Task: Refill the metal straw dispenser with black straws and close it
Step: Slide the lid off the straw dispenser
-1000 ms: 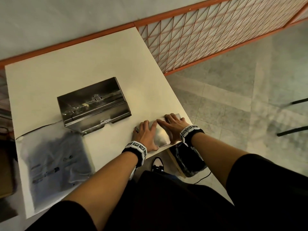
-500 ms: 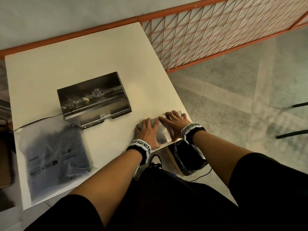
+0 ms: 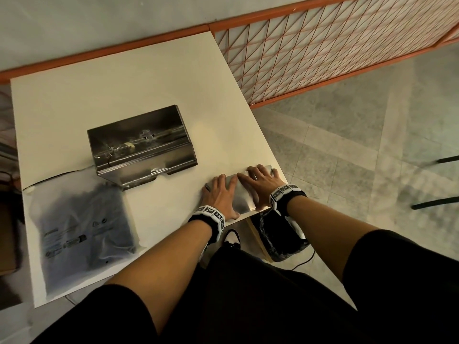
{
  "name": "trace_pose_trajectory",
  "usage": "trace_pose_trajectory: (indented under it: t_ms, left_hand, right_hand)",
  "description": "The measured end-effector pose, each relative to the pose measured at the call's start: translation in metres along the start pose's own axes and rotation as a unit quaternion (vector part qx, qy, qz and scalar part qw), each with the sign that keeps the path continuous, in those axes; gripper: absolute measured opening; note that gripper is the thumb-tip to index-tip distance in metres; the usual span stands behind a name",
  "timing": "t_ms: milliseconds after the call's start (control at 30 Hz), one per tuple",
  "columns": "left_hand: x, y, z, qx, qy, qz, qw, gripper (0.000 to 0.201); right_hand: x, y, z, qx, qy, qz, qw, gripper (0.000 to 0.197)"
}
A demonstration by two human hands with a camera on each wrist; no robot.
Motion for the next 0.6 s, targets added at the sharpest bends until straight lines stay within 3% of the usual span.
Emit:
trace_pose_trajectory:
  t_ms: [267, 367, 533, 600]
  left_hand:
    - [-0.002, 0.002, -0.002, -0.010, -0.006, -0.010, 1.000, 0.128]
    - [-0.006, 0.009, -0.010, -0.047, -0.005, -0.037, 0.998, 0.123]
    - [-0.040, 0.033, -0.061, -0.152, 0.014, -0.024, 0.988, 0.061]
    - [-0.065, 0.036, -0.101, -0.214, 0.059, -0.002, 0.975, 0.045]
  right_hand:
    - [0.000, 0.000, -0.002, 0.013, -0.004, -0.024, 1.000, 0.132]
    - [-0.001, 0.008, -0.009, 0.036, -0.007, -0.026, 0.999, 0.118]
    - [0.013, 0.045, -0.052, 0.121, 0.021, 0.040, 0.992, 0.059]
    - [0.025, 0.062, -0.087, 0.196, 0.045, 0.022, 0.979, 0.042]
Point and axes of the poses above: each hand's wrist, its own x-axis towards the middle knuckle, its own y-axis out of the back of the hand, z = x × y, the point moved 5 cm from there along x, towards the middle knuckle, and after that the axes turned 6 degrees about -z, right-handed, at the moved point
